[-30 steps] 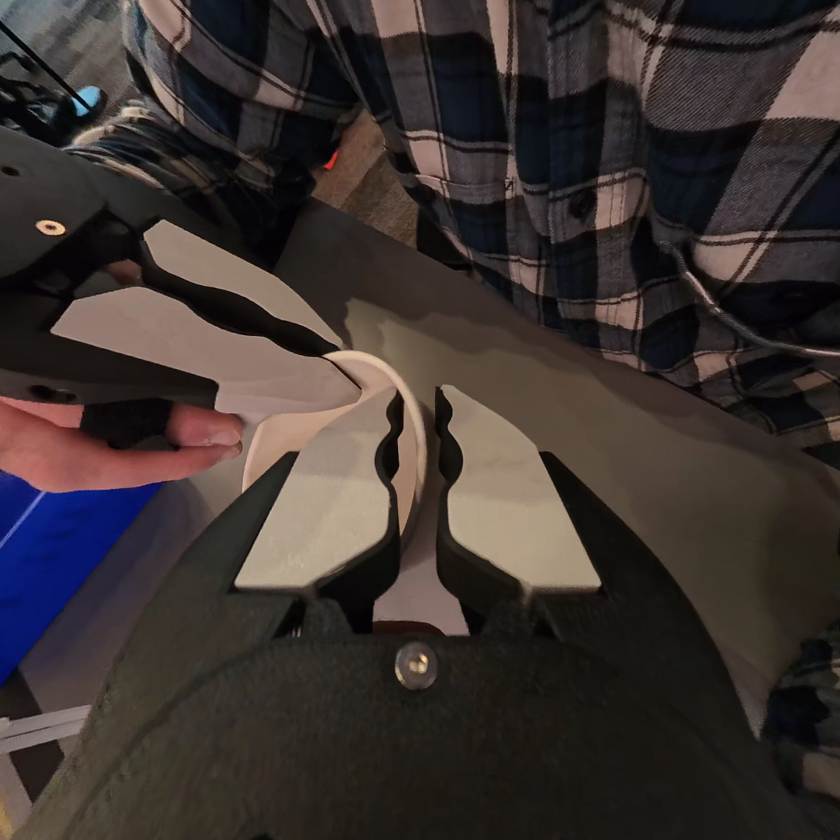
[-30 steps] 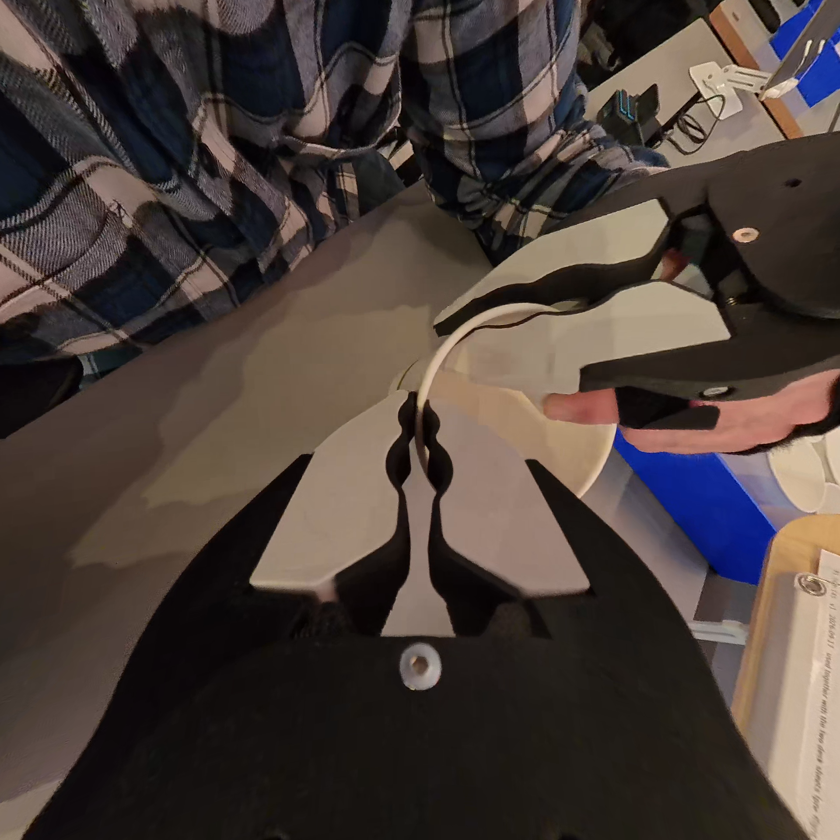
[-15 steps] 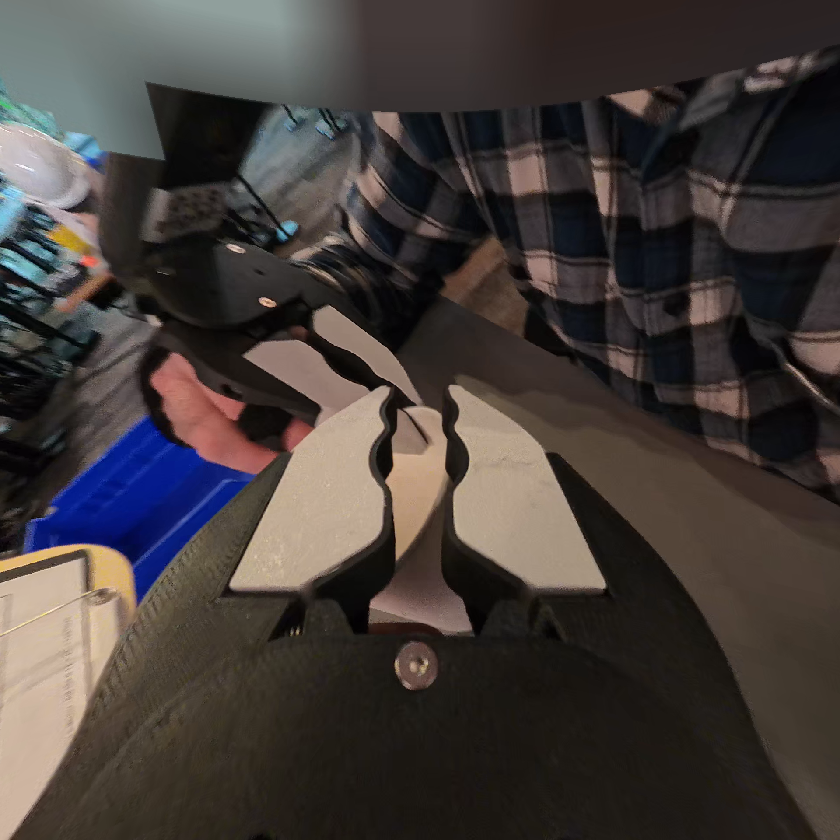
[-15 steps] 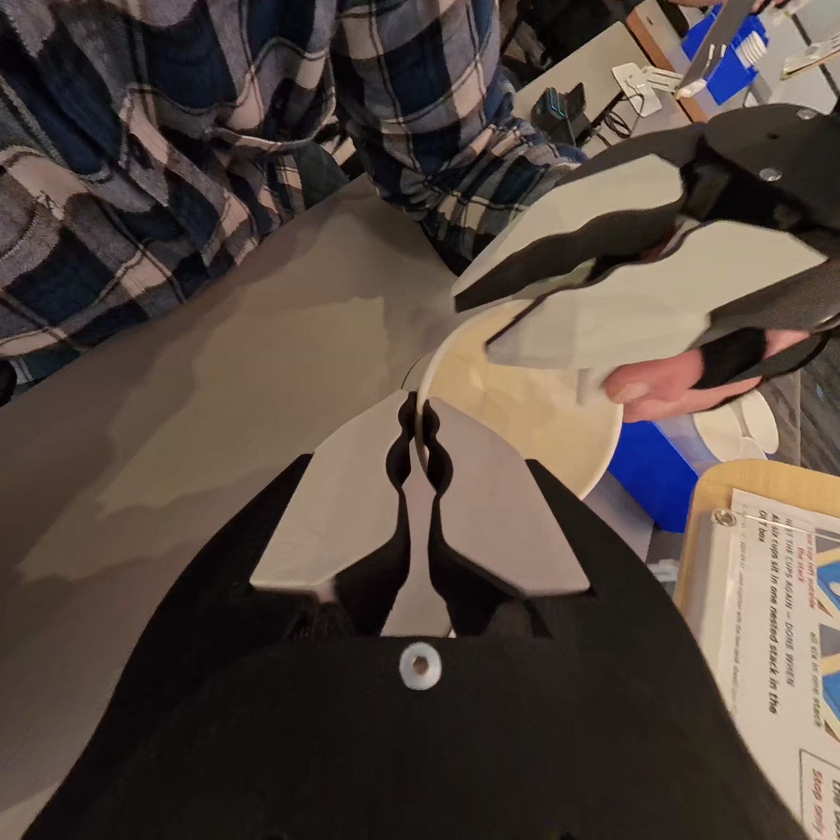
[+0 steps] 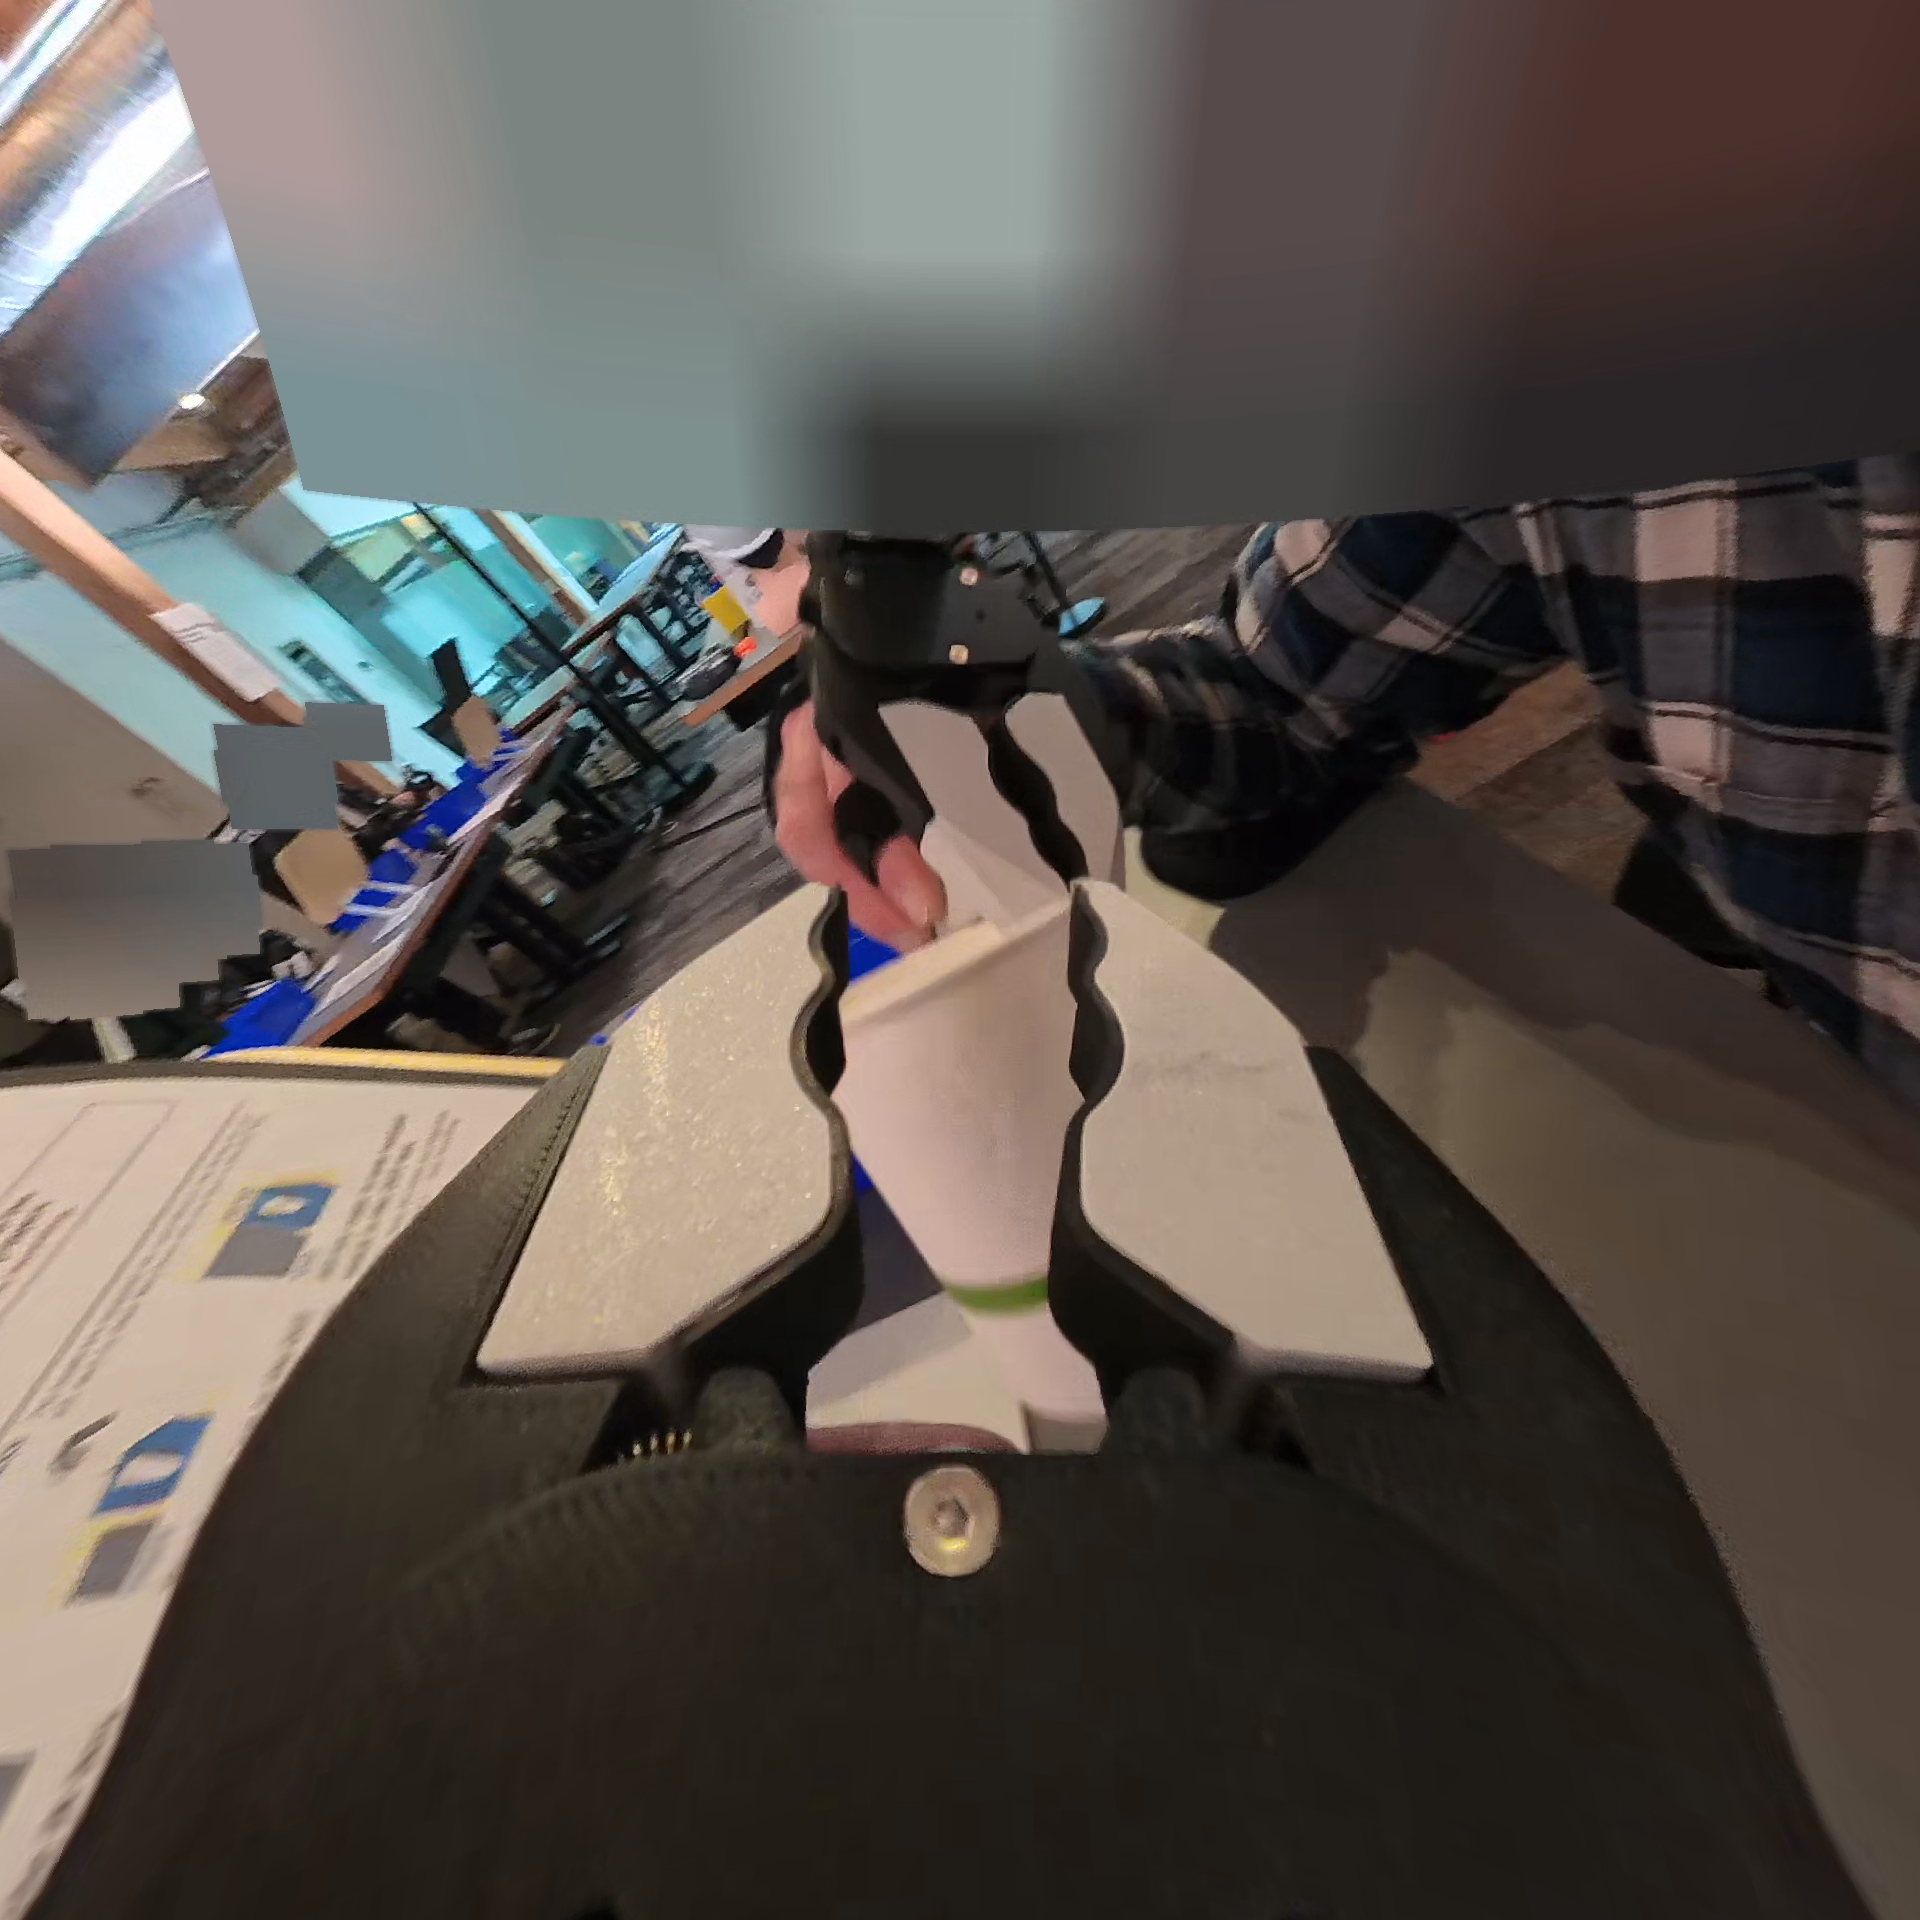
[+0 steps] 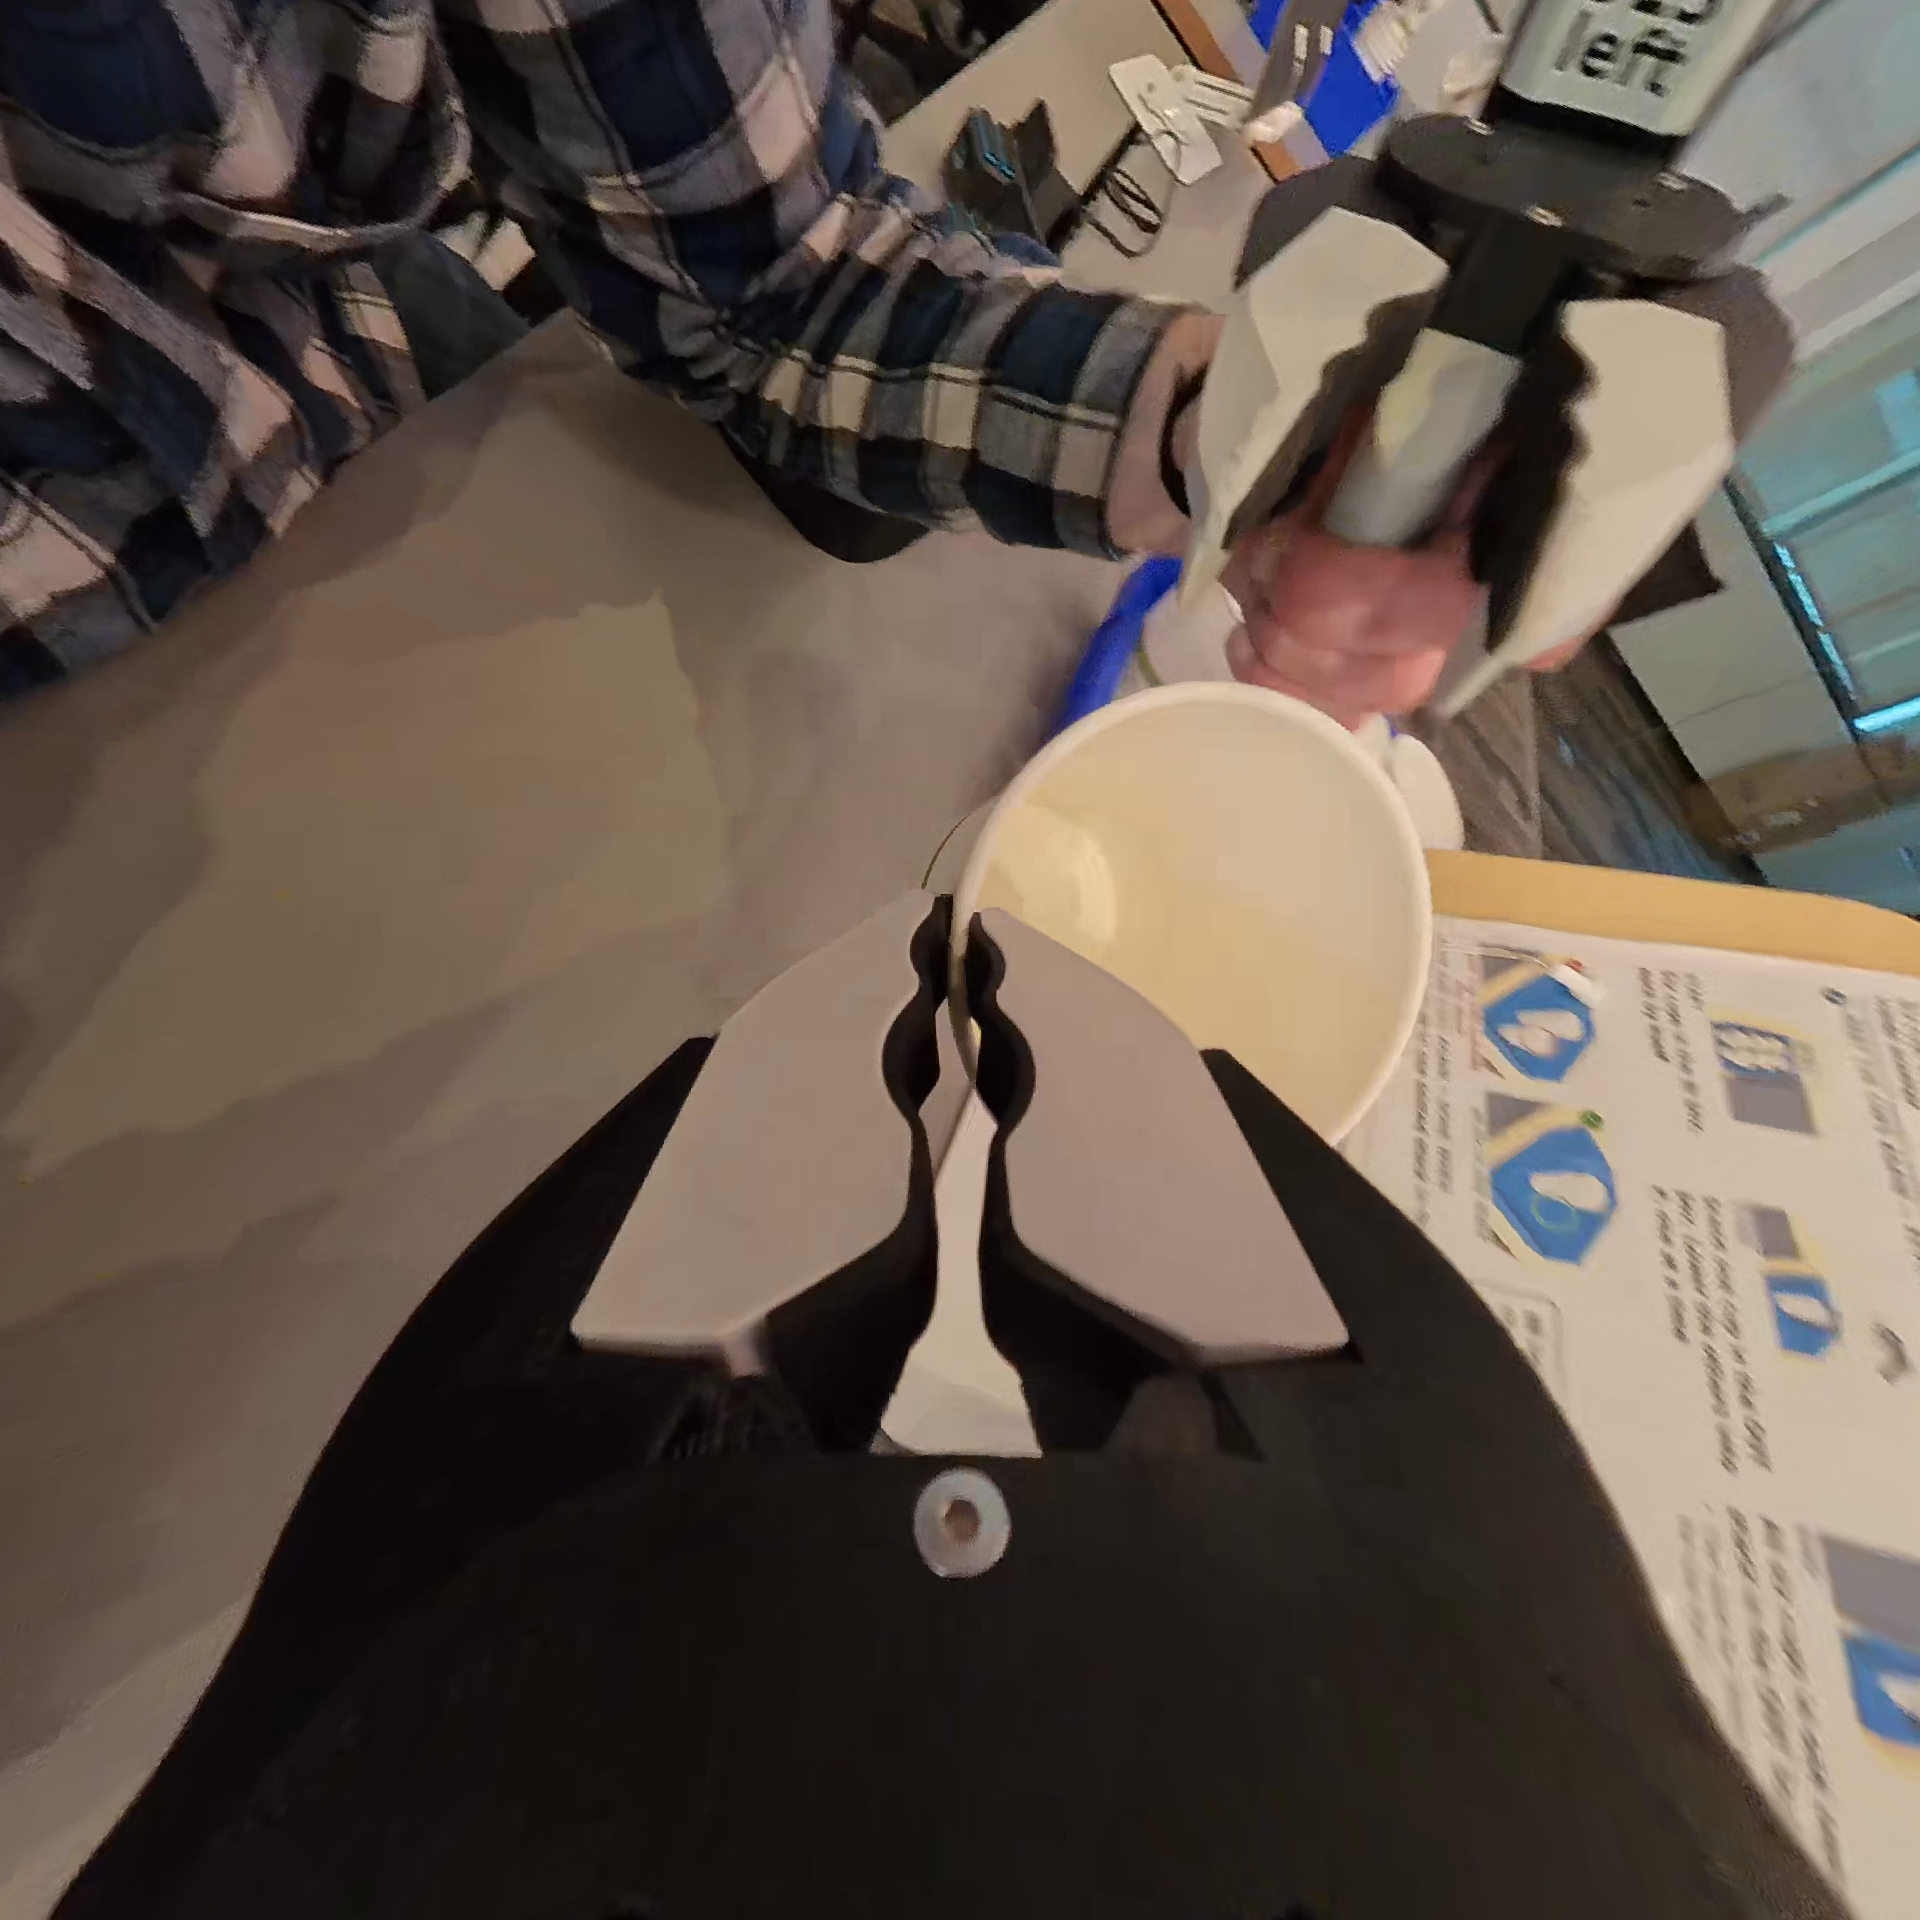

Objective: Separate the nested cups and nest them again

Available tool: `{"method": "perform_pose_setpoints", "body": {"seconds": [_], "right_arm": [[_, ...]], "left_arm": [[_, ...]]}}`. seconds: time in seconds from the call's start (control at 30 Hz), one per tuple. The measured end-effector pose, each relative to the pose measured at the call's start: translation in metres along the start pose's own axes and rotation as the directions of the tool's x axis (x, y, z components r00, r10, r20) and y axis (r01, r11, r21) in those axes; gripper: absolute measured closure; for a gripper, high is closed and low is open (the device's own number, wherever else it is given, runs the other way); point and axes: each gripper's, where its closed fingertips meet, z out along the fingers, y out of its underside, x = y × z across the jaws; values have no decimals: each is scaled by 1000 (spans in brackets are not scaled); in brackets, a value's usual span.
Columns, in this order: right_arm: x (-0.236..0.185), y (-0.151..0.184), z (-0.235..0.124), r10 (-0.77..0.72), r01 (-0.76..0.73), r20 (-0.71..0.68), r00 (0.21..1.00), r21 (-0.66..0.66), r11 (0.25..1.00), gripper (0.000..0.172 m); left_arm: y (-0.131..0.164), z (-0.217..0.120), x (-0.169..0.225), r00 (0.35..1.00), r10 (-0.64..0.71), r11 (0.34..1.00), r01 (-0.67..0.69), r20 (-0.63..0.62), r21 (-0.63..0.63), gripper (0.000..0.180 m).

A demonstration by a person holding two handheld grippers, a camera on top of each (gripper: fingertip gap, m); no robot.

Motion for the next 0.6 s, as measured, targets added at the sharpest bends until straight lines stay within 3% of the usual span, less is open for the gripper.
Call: {"method": "perform_pose_setpoints", "body": {"seconds": [0.17,0.37,0.6], "right_arm": [[38,15,-57,18,-35,-221,975,-72,997,170],[80,57,-144,88,-202,-521,849,-166,965,170],[91,133,-204,182,-479,-684,707,-273,834,169]], "left_arm": [[15,-23,-23,984,115,979,-89,138,-183,141],[45,-63,-52,935,243,889,-107,259,-446,148],[68,-105,-70,907,264,820,-32,328,-571,149]]}}
